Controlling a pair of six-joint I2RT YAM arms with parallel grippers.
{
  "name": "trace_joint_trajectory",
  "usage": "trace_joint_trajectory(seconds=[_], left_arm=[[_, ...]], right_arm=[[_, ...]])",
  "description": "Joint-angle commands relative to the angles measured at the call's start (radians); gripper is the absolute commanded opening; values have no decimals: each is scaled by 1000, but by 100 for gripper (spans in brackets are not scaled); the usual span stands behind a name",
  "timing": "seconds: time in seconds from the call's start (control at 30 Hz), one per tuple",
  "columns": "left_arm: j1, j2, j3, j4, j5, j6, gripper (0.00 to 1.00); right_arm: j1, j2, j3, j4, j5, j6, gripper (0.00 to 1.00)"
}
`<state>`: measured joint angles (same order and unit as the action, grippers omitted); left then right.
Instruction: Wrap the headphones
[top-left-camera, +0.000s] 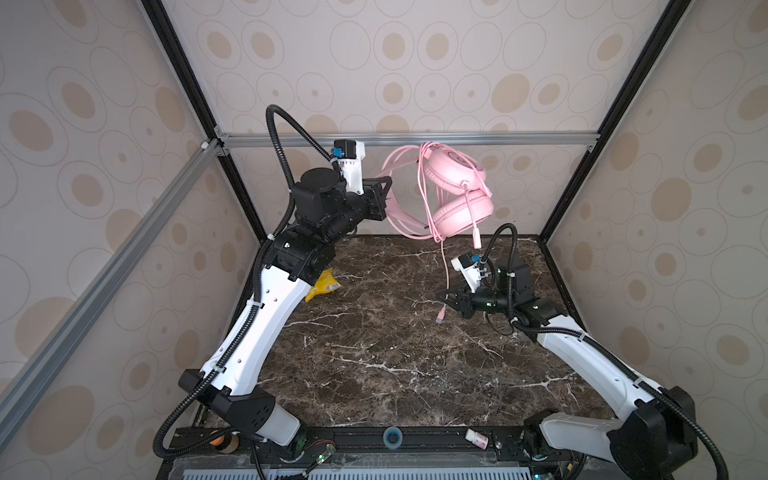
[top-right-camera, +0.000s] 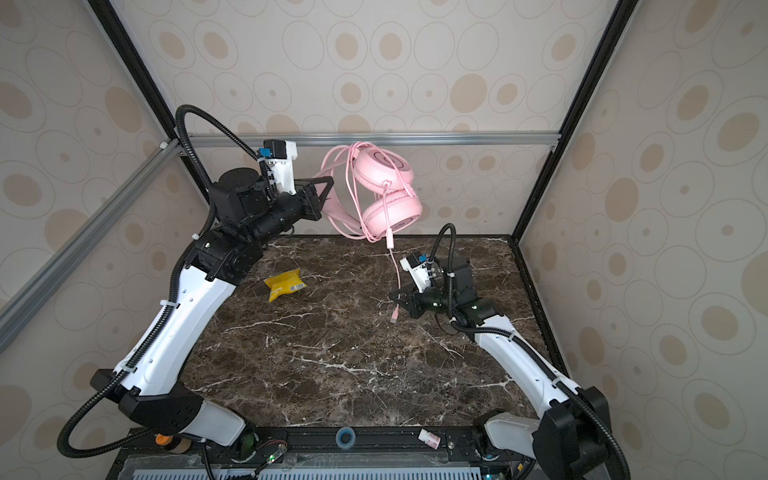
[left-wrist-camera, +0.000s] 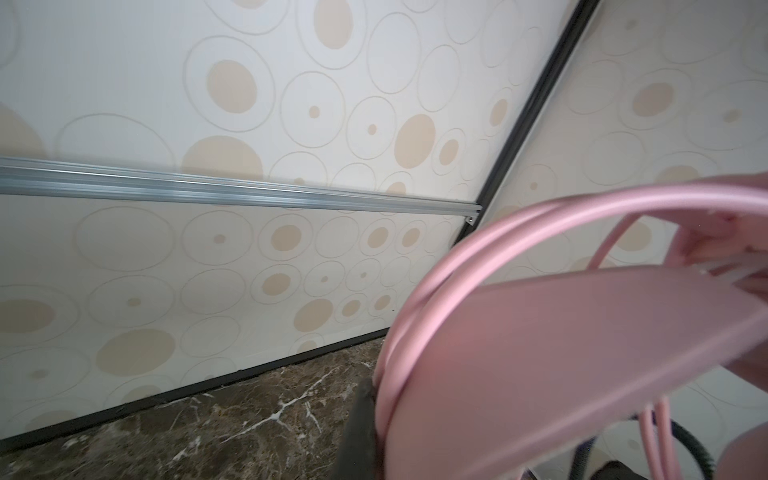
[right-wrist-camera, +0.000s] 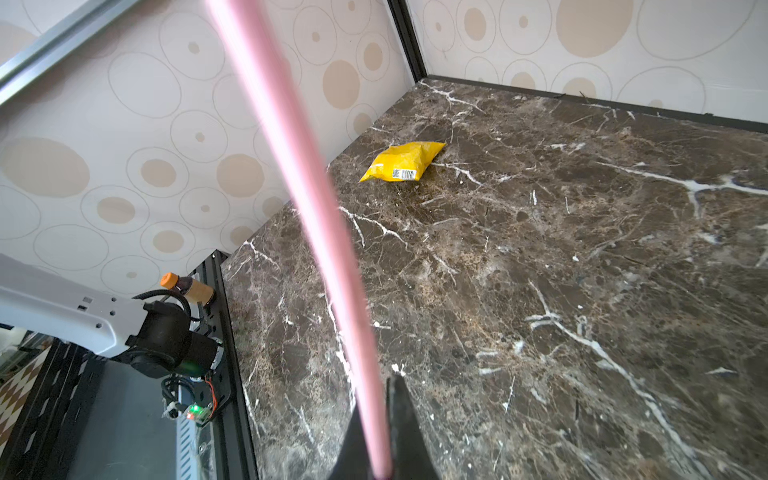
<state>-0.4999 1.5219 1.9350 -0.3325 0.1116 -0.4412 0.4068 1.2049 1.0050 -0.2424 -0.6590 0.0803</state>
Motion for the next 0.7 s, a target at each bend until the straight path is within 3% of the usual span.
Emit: trace_joint_trajectory(seconds=[0.0,0.3,0.43,0.67], left_arm=[[5,25,70,27,-172,-97,0],[1,136,182,-100,-358,-80,0],[-13,166,199,-138,-438,19,0],[-55,162,86,-138,-569,245,0]], right_arm=[[49,-47,63,-248,95,-91,0],[289,-85,212,-490,251,-161,0],[393,-45,350,-621,348,-248,0],[422,74,579,-777,431,-300,0]])
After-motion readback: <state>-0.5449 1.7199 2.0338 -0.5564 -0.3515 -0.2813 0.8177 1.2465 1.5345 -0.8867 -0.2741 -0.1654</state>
